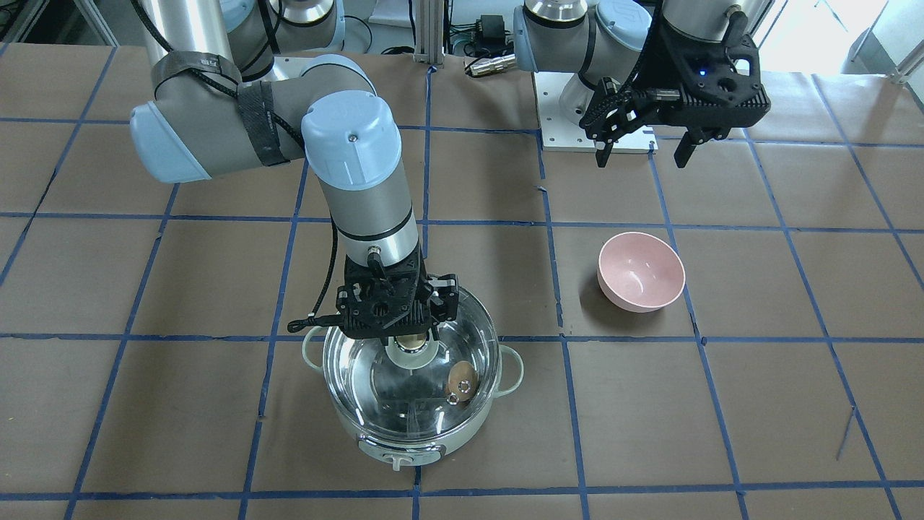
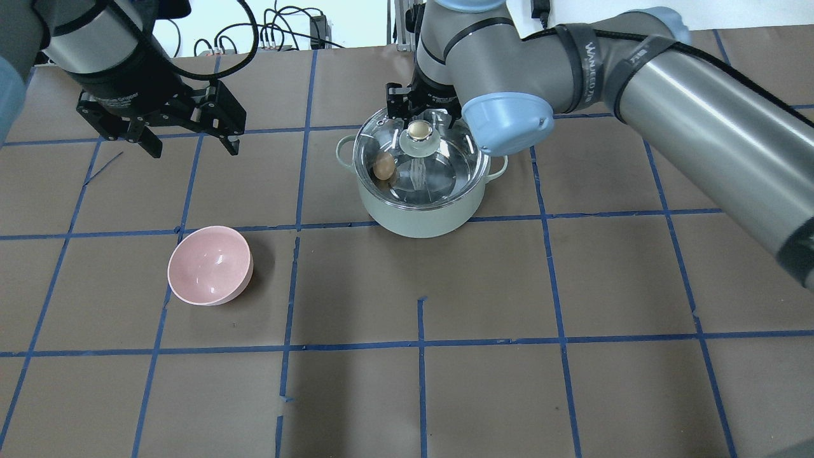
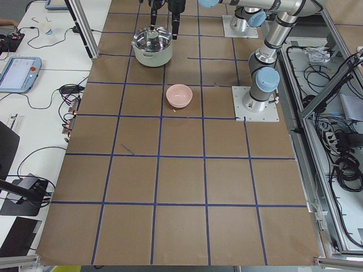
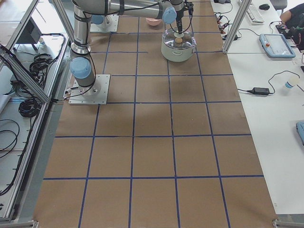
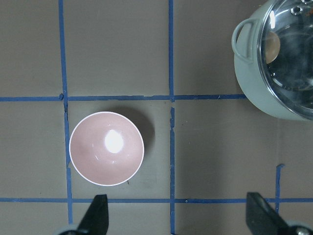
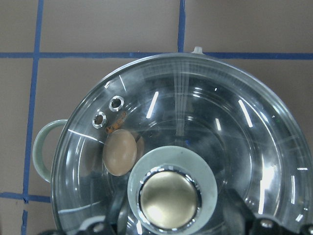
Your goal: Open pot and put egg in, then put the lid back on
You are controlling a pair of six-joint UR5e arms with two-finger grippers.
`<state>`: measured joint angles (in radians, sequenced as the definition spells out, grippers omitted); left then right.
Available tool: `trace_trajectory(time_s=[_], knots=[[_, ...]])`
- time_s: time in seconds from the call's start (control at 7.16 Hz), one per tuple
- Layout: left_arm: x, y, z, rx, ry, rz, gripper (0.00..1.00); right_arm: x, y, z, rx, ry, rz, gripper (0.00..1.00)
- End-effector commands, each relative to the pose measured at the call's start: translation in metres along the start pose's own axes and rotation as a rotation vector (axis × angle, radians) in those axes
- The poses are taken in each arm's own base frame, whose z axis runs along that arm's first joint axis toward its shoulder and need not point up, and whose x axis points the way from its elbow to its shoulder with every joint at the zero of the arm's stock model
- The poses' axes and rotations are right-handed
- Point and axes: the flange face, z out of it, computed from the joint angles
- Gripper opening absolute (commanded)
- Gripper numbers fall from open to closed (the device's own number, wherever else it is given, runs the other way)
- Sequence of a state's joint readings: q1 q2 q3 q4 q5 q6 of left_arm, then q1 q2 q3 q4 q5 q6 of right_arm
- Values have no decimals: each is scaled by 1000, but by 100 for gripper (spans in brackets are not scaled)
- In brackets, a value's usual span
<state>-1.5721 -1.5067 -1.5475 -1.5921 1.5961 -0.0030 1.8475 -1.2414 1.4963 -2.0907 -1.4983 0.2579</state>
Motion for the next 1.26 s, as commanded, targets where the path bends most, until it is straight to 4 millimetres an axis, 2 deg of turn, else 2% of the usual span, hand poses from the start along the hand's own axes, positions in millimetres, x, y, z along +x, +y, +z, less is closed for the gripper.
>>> trace_trajectory(time_s=[0.0, 0.28, 0.42, 0.56, 0.7, 0.98, 1.12], knots=[[0, 1, 0, 0, 1, 0, 100, 74, 12, -65, -17, 25, 55, 88], [0, 1, -1, 1, 2, 0, 100, 144, 27, -109, -105, 61, 93, 100], [1, 1, -1, 1, 5, 0, 100, 167, 40, -117, -190, 66, 97, 100], [1, 1, -1, 1, 7, 0, 100, 177, 51, -133, -211, 75, 62, 100], [1, 1, -1, 1, 7, 0, 100, 171, 67, -144, -232, 61, 44, 100], [1, 1, -1, 1, 7, 0, 100, 170, 83, -113, -285, 50, 23, 100], [1, 2, 0, 0, 7, 0, 100, 173, 84, -109, -280, 61, 24, 100]])
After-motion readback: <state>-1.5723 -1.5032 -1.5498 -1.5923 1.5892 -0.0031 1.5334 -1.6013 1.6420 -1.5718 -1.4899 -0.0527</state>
